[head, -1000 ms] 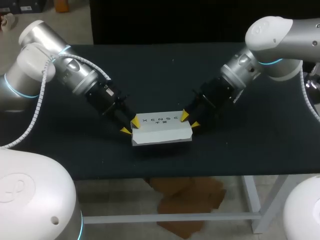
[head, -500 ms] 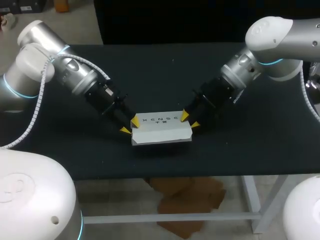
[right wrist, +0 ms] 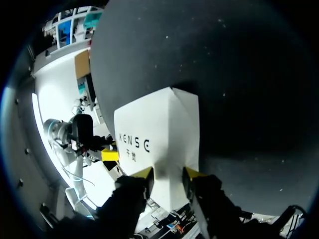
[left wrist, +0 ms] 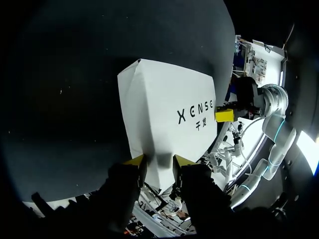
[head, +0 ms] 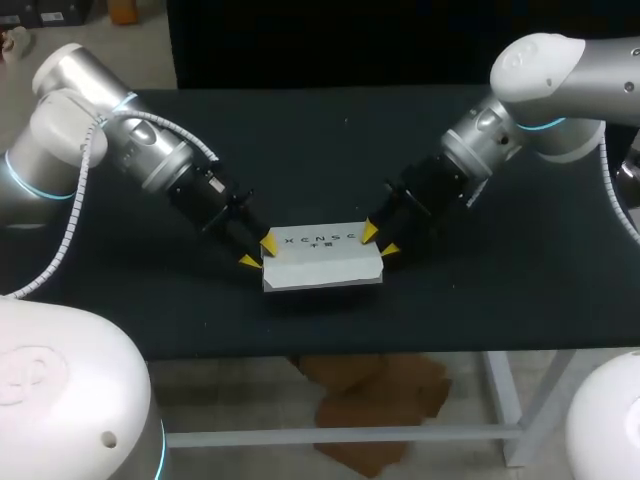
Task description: Assemble the packaging by folding the flat box into shape, placing the metal phone stand inside, and closing the box properly
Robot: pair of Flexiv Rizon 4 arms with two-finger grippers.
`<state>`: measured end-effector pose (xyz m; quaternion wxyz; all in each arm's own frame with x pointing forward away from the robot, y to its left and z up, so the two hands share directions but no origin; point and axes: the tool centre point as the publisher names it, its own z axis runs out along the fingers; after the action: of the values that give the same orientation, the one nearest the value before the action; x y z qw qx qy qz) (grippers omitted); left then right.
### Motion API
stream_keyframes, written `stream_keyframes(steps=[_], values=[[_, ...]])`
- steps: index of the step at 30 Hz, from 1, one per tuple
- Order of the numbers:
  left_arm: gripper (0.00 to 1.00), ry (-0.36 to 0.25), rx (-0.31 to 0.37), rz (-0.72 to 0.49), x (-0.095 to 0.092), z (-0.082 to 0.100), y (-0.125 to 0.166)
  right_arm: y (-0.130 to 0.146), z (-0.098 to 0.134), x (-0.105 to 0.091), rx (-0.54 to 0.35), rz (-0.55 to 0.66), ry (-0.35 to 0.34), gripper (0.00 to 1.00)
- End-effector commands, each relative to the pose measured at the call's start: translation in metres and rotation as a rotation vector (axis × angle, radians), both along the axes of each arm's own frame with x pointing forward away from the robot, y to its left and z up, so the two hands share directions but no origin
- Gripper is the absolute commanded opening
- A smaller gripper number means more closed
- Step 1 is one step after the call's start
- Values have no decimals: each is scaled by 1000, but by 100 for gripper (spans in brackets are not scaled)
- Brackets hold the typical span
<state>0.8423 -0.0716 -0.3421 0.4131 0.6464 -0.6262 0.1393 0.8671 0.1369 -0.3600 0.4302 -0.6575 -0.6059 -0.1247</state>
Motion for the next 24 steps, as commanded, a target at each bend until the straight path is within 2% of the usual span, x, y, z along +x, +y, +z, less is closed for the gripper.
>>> stream_keyframes(steps=[1,24], values=[[37,1,1,2,0,0,-4,5,0,1,0,3,4,42],[36,10,-4,16,-1,5,3,0,2,1,5,-6,12,42]])
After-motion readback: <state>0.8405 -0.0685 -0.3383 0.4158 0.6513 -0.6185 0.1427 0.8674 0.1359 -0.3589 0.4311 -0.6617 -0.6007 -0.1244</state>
